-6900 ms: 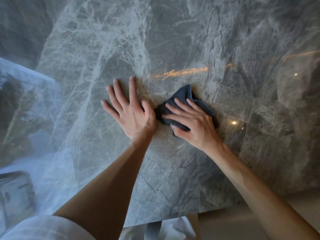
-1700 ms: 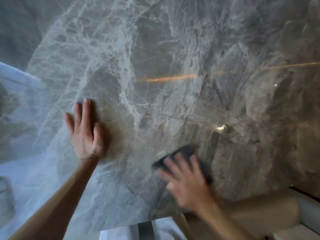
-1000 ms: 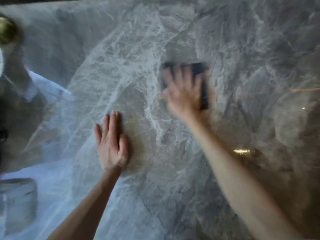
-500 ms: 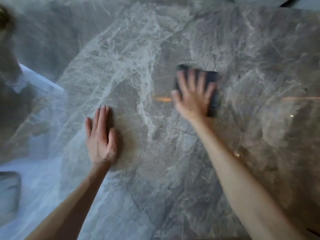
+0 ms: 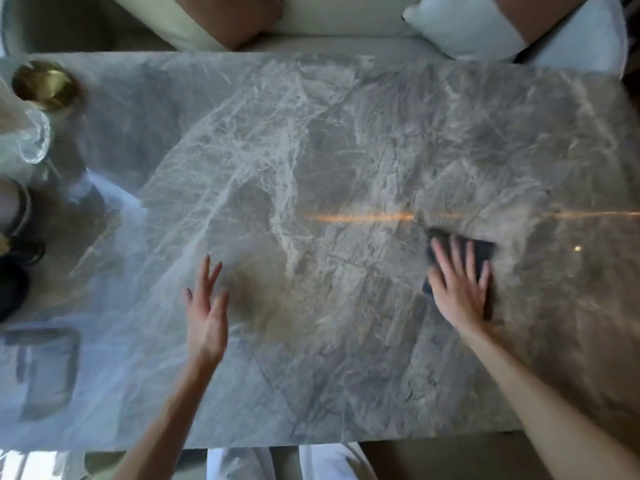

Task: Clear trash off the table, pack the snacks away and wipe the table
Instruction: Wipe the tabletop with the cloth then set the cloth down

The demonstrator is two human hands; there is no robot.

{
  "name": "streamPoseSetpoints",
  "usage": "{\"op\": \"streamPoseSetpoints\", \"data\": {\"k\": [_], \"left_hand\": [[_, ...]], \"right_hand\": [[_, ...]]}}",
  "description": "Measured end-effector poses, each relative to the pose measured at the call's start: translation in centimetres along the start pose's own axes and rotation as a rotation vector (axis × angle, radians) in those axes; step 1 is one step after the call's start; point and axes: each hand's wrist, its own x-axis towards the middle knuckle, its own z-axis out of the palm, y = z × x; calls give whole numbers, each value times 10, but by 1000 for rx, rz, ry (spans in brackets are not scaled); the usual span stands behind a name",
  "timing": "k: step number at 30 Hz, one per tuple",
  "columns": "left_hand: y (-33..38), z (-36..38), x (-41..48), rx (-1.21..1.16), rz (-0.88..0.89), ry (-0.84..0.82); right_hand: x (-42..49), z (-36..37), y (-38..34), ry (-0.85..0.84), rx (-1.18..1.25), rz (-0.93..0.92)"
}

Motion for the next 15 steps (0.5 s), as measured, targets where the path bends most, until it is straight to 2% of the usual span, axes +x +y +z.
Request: {"op": "streamPoseSetpoints", "data": {"k": [1,2,3,7,10,12,15], "left_hand": [[-3,3,-13,10,-20,17],[-5,6,-25,9,-46,32],[-6,8,-35,-16,-75,53],[5,4,-57,-121,-127,198],[19,-15,-63,-76,-110,282],[23,-26,-66,-63,-116,287],[30,-36,-74,-55,-122,231]], "right_hand": [[21,-5,-23,14,74,200],[36,-6,-55,16,100,247],[44,-3,-92,9,95,149],[-4,23,-237,-70,131,-561],[-87,38,-268,-211,179,-954],[-129,45,-251,-271,231,-1111],[-163,39,-215,-477,395,-1121]]}}
